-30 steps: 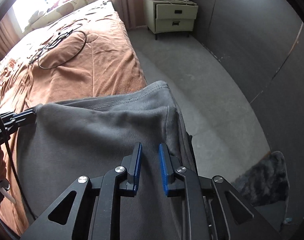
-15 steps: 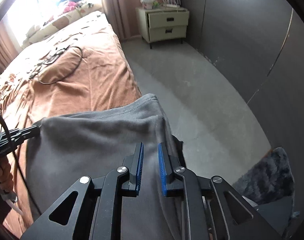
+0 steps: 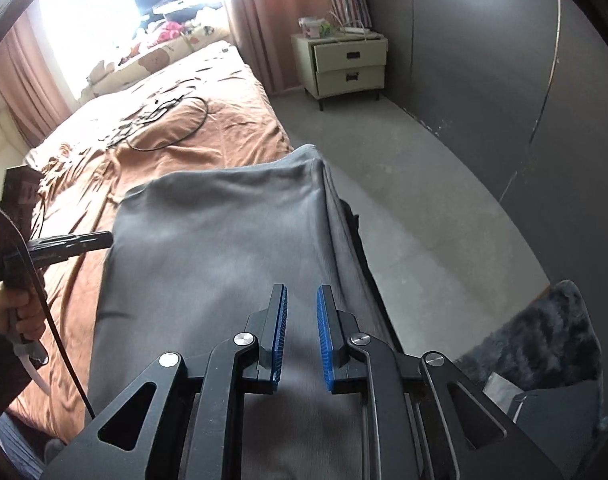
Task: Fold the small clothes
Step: 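Open both grippers to release the folded shirt on the bed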
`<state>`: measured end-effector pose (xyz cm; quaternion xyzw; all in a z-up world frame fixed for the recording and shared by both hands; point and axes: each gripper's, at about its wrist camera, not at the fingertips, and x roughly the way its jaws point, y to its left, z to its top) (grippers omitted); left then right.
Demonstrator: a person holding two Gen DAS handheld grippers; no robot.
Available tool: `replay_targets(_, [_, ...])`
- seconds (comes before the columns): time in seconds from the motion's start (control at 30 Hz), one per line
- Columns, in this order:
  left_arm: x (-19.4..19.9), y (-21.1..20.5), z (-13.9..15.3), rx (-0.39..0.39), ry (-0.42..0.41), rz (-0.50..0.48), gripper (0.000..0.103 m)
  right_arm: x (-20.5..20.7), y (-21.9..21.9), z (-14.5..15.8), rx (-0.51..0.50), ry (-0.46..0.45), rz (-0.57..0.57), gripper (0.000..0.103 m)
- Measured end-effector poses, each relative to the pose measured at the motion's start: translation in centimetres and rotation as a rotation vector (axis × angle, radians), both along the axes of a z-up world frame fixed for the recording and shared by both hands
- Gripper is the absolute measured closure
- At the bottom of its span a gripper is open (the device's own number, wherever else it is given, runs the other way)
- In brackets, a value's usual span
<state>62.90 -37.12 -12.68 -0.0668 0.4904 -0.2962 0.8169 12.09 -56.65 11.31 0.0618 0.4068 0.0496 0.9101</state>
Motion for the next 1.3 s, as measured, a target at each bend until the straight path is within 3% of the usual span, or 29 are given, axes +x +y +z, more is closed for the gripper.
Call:
replay_targets(0.03, [-0.5, -0.2, -0.1, -0.006, 0.007, -0.005, 0.058, -0.8, 0.0, -0.2, 0.001, -0.005, 0.004, 0.091])
replay_targets(0.13, [-1.7, -0.6, -0.4, -0.026, 0.011, -0.009, 0.045, -2.8, 0.1, -1.3, -0.001, -0.010, 0.016, 0.091])
replay_targets(0.37, [-4.0, -1.8, -1.3, 0.000, 0.022, -0.033, 0.045, -3.9, -1.9, -3.8, 0.041, -0.007, -0.068, 0.091])
replay_targets(0.7, [-6.5, -1.4, -1.6, 0.002, 0.049, -0.034, 0.044, -5.0, -1.0, -4.9, 0.037, -0.010, -0.218, 0.095])
replay_targets(0.8, [-7.1, -1.3, -1.8, 0.004, 0.062, -0.031, 0.044, -5.1, -1.7, -6.3, 0.097, 0.026, -0.263, 0.095])
replay_targets(1.0, [-8.7, -0.6, -0.4, 0.012, 0.043, -0.031, 0.043, -7.0, -0.5, -4.3, 0.152, -0.006, -0.288, 0.090])
replay_targets(1.03, [-9.0, -0.4, 0.1, 0.011, 0.035, -0.029, 0.041, -7.4, -0.3, -4.0, 0.149, -0.007, -0.287, 0.088])
replay_targets(1.1, [-9.5, -0.3, 0.8, 0.010, 0.027, -0.026, 0.039, -8.6, -0.2, -3.3, 0.143, -0.019, -0.292, 0.069])
replay_targets(1.13, [-9.8, -0.2, 1.3, 0.009, 0.022, -0.026, 0.036, -9.3, 0.0, -2.9, 0.140, -0.032, -0.297, 0.053])
replay_targets(1.2, [-10.5, 0.0, 2.2, 0.005, 0.008, -0.027, 0.032, -10.7, 0.4, -2.2, 0.139, -0.063, -0.308, 0.040])
replay_targets(1.3, [-11.9, 0.5, 3.7, 0.016, -0.026, -0.026, 0.024, -12.2, 1.5, -1.0, 0.147, -0.084, -0.301, 0.030])
